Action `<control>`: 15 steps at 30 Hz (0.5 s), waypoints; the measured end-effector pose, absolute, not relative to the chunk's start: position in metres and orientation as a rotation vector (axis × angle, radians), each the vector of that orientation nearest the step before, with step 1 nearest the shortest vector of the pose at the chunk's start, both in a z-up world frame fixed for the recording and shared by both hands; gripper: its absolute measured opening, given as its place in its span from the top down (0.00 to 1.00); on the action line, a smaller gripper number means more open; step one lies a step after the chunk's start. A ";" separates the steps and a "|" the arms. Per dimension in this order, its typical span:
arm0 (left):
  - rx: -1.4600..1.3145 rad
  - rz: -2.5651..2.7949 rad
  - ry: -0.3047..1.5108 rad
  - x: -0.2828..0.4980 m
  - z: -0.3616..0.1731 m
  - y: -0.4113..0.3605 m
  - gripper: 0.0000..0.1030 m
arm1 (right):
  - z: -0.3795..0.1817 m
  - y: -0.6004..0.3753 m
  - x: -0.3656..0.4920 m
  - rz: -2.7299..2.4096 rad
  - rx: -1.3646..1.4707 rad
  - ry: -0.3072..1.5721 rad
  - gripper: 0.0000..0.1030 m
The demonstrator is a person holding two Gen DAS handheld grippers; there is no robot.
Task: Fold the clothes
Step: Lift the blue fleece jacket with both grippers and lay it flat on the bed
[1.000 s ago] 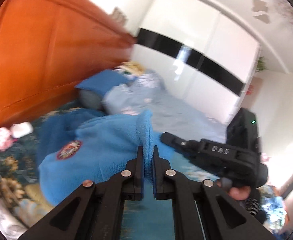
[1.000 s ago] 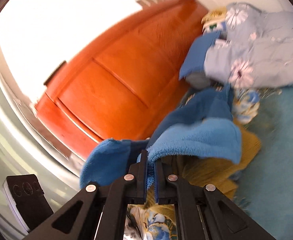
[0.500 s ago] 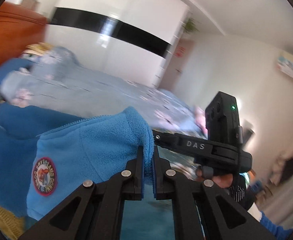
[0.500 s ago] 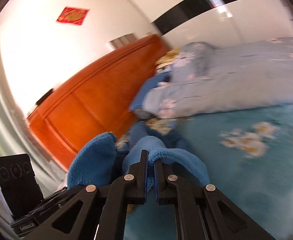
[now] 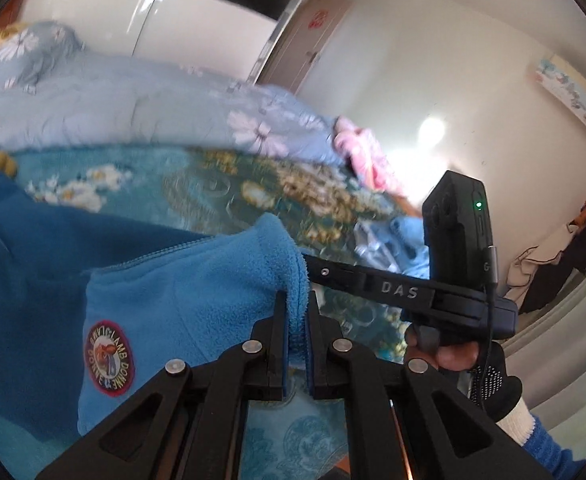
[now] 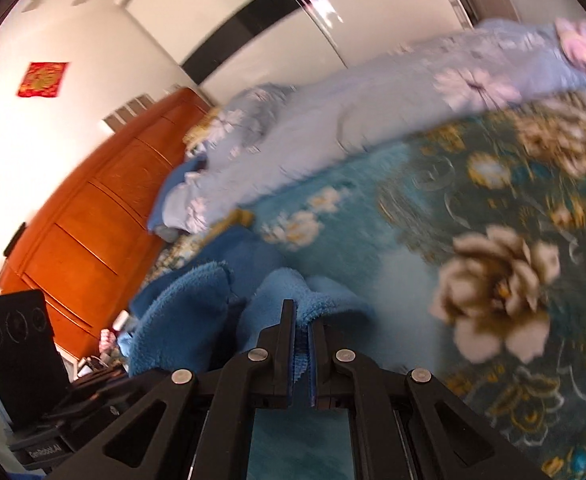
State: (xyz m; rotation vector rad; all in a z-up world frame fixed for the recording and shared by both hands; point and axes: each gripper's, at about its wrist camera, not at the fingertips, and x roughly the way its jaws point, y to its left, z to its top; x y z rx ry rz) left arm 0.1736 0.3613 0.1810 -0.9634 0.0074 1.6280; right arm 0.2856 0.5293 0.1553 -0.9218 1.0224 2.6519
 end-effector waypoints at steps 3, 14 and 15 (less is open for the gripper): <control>-0.999 1.644 0.029 0.172 0.165 0.358 0.94 | 0.138 0.532 0.286 2.626 -0.963 1.023 0.95; -0.994 1.713 0.062 0.153 0.148 0.341 0.68 | 0.099 0.524 0.285 2.521 -1.122 0.883 0.79; -0.986 1.735 0.063 0.150 0.149 0.335 0.65 | 0.096 0.524 0.288 2.506 -1.124 0.871 0.72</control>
